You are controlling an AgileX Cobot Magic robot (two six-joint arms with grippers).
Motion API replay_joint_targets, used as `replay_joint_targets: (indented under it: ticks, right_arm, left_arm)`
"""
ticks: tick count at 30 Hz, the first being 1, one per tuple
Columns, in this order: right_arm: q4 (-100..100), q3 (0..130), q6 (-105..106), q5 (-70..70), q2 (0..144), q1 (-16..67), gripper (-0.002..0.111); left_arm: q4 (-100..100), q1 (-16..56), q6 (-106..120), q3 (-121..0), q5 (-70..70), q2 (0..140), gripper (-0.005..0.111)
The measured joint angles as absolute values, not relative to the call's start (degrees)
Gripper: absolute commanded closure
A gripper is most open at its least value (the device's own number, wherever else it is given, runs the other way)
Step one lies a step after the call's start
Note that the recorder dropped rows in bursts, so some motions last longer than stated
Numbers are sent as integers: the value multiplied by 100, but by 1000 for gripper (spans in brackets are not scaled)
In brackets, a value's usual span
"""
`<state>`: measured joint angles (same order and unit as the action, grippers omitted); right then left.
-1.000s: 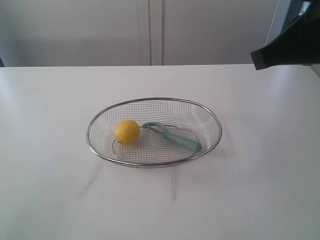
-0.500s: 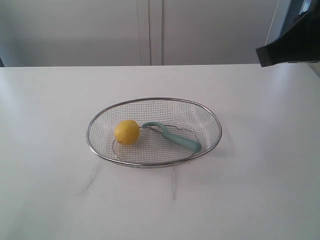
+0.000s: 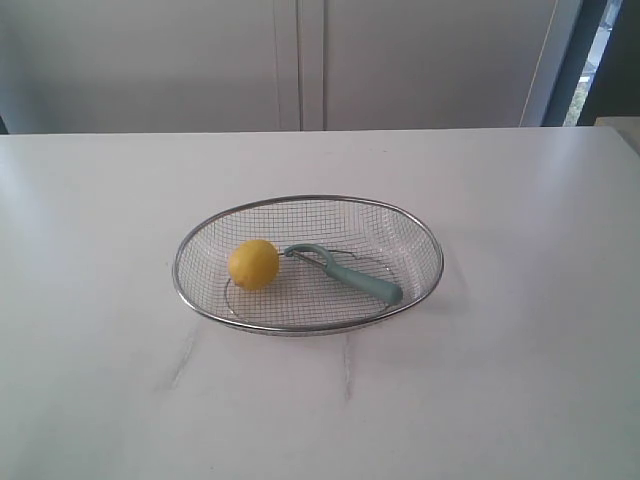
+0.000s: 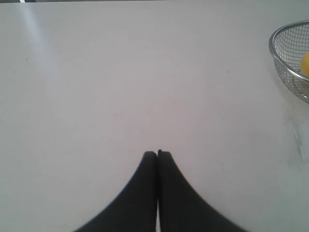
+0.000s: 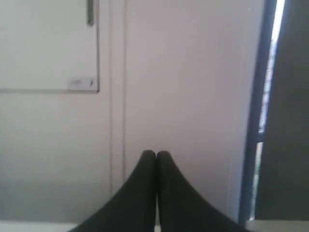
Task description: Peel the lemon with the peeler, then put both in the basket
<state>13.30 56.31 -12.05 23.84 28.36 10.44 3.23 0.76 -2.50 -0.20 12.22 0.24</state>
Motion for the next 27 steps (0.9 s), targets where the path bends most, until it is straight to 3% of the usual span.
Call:
replay_joint_targets:
  ticks: [7, 17, 27]
  right_arm:
    - [1125, 5357, -1520, 2337, 1445, -357, 108]
    - [327, 5091, -1539, 2485, 960, -406, 108]
    - [235, 3004, -798, 1883, 894, -406, 108]
  left_arm:
    - [323, 76, -250, -20, 1222, 24, 107]
    - [323, 76, -250, -20, 1222, 24, 107]
    - [323, 76, -250, -20, 1222, 24, 107]
